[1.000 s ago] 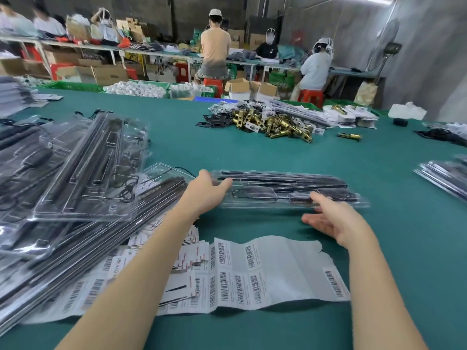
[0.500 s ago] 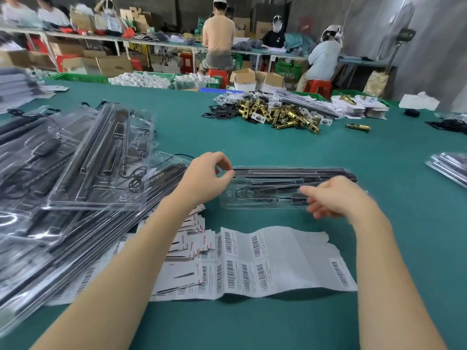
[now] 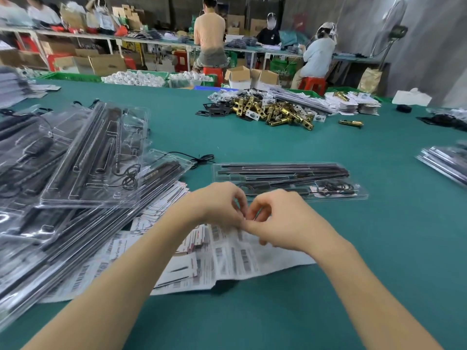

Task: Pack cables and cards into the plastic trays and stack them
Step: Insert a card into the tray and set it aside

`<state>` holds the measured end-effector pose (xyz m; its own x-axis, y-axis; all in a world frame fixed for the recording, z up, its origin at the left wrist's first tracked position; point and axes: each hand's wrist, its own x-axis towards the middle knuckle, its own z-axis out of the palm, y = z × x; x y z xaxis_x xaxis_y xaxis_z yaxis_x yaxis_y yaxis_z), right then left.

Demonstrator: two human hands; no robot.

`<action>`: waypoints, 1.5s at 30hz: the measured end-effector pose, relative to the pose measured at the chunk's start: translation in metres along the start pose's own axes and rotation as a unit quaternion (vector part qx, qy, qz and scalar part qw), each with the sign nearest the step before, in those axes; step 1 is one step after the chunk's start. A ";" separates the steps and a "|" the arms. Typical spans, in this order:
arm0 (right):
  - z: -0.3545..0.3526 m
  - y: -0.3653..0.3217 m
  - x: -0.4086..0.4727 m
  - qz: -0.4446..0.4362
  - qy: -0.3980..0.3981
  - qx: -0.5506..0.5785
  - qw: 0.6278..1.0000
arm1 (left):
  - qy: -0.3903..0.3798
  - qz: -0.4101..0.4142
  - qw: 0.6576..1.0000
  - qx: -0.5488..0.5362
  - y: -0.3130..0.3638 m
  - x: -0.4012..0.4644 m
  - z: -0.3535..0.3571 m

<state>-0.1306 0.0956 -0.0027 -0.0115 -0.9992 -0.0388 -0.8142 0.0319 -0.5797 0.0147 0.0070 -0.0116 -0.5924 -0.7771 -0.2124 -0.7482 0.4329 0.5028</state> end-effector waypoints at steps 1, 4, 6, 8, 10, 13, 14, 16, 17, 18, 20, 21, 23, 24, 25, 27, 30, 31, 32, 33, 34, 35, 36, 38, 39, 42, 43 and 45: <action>0.008 0.004 -0.003 0.015 0.014 0.030 0.999 | 0.017 -0.006 0.997 -0.077 -0.004 0.000 0.001; 0.032 0.016 -0.011 0.062 0.074 0.106 0.990 | 0.024 -0.031 0.968 -0.246 -0.015 -0.001 0.001; 0.043 0.021 -0.012 0.071 0.115 0.111 0.985 | -0.005 -0.041 0.959 -0.280 -0.022 -0.002 -0.004; 0.048 0.023 -0.012 0.068 0.152 0.104 0.980 | -0.052 -0.041 0.951 -0.302 -0.028 -0.004 -0.010; 0.052 0.023 -0.012 0.067 0.168 0.093 0.979 | -0.076 -0.033 0.951 -0.297 -0.031 -0.005 -0.015; 0.055 0.023 -0.011 0.065 0.192 0.098 0.974 | -0.102 -0.030 0.918 -0.381 -0.036 -0.006 -0.015; 0.056 0.023 -0.011 0.064 0.204 0.113 0.970 | -0.111 -0.029 0.906 -0.408 -0.037 -0.005 -0.015; 0.056 0.023 -0.010 0.060 0.218 0.150 0.962 | -0.129 -0.022 0.888 -0.440 -0.039 -0.005 -0.016; 0.056 0.023 -0.010 0.057 0.221 0.165 0.960 | -0.138 -0.013 0.883 -0.448 -0.041 -0.006 -0.017; 0.055 0.022 -0.010 0.052 0.221 0.178 0.957 | -0.143 -0.003 0.882 -0.449 -0.042 -0.006 -0.018; 0.054 0.020 -0.009 0.043 0.223 0.203 0.953 | -0.140 0.018 0.892 -0.429 -0.042 -0.007 -0.020; 0.054 0.019 -0.009 0.041 0.226 0.210 0.950 | -0.132 0.027 0.899 -0.416 -0.042 -0.007 -0.020; 0.054 0.018 -0.008 0.039 0.231 0.218 0.947 | -0.120 0.044 0.905 -0.405 -0.040 -0.007 -0.020; 0.054 0.017 -0.009 0.040 0.229 0.225 0.946 | -0.118 0.052 0.908 -0.399 -0.039 -0.007 -0.020; 0.054 0.017 -0.009 0.041 0.225 0.232 0.945 | -0.117 0.060 0.912 -0.389 -0.038 -0.007 -0.020; 0.052 0.016 -0.009 0.043 0.222 0.236 0.945 | -0.110 0.068 0.921 -0.367 -0.036 -0.008 -0.019; 0.050 0.017 -0.009 0.046 0.217 0.229 0.948 | -0.089 0.066 0.927 -0.359 -0.034 -0.007 -0.016; 0.049 0.017 -0.009 0.047 0.216 0.228 0.948 | -0.086 0.064 0.926 -0.362 -0.033 -0.007 -0.016; 0.049 0.017 -0.010 0.048 0.219 0.224 0.948 | -0.082 0.062 0.926 -0.362 -0.032 -0.007 -0.015; 0.049 0.017 -0.010 0.049 0.224 0.218 0.949 | -0.079 0.061 0.927 -0.361 -0.031 -0.008 -0.015; 0.049 0.016 -0.010 0.050 0.230 0.210 0.949 | -0.076 0.059 0.929 -0.359 -0.030 -0.008 -0.015; 0.049 0.016 -0.010 0.052 0.236 0.203 0.949 | -0.075 0.057 0.930 -0.356 -0.029 -0.009 -0.015; 0.050 0.016 -0.010 0.056 0.241 0.195 0.949 | -0.074 0.055 0.932 -0.352 -0.028 -0.010 -0.015; 0.050 0.016 -0.010 0.067 0.255 0.173 0.949 | -0.072 0.052 0.935 -0.342 -0.025 -0.009 -0.013; 0.050 0.016 -0.010 0.071 0.262 0.157 0.949 | -0.070 0.050 0.937 -0.338 -0.024 -0.009 -0.013; 0.050 0.015 -0.011 0.081 0.275 0.124 0.950 | -0.061 0.045 0.942 -0.327 -0.020 -0.008 -0.011; 0.050 0.014 -0.011 0.084 0.275 0.123 0.950 | -0.059 0.045 0.943 -0.323 -0.019 -0.008 -0.012; 0.048 0.013 -0.011 0.089 0.270 0.129 0.950 | -0.059 0.044 0.944 -0.323 -0.019 -0.009 -0.012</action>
<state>-0.1133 0.1080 -0.0493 -0.4894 -0.8418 0.2278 -0.6026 0.1376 -0.7861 0.0376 0.0002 -0.0086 -0.7022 -0.6777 -0.2184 -0.3790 0.0960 0.9204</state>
